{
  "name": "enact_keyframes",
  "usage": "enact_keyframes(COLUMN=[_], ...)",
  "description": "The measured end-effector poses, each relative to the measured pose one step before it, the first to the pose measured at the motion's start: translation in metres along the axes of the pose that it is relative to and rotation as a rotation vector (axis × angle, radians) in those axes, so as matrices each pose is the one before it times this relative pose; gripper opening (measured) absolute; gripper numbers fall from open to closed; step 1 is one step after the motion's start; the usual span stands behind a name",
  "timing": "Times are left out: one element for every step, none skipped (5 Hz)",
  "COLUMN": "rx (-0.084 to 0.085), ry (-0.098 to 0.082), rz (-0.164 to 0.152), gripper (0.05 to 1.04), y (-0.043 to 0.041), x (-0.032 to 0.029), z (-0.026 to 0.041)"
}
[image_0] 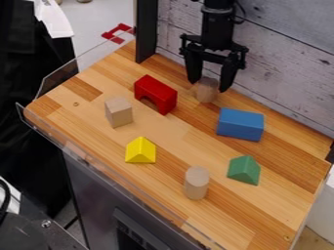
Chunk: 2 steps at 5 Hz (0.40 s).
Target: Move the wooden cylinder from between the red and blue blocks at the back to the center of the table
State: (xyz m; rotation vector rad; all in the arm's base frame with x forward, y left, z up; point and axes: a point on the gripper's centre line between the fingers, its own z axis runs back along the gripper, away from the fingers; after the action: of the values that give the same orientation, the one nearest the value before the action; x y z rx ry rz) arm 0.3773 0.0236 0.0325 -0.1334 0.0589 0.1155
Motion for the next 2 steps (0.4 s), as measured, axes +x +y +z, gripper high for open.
enact_keyframes(rx=[-0.0092,-0.0012], ry=[0.0221,-0.0177], rz=[0.0649,0.0144], gripper=[0.975,0.969], y=[0.01443,0.00237], x=[-0.00374,0.00502], z=[-0.02185,-0.00132])
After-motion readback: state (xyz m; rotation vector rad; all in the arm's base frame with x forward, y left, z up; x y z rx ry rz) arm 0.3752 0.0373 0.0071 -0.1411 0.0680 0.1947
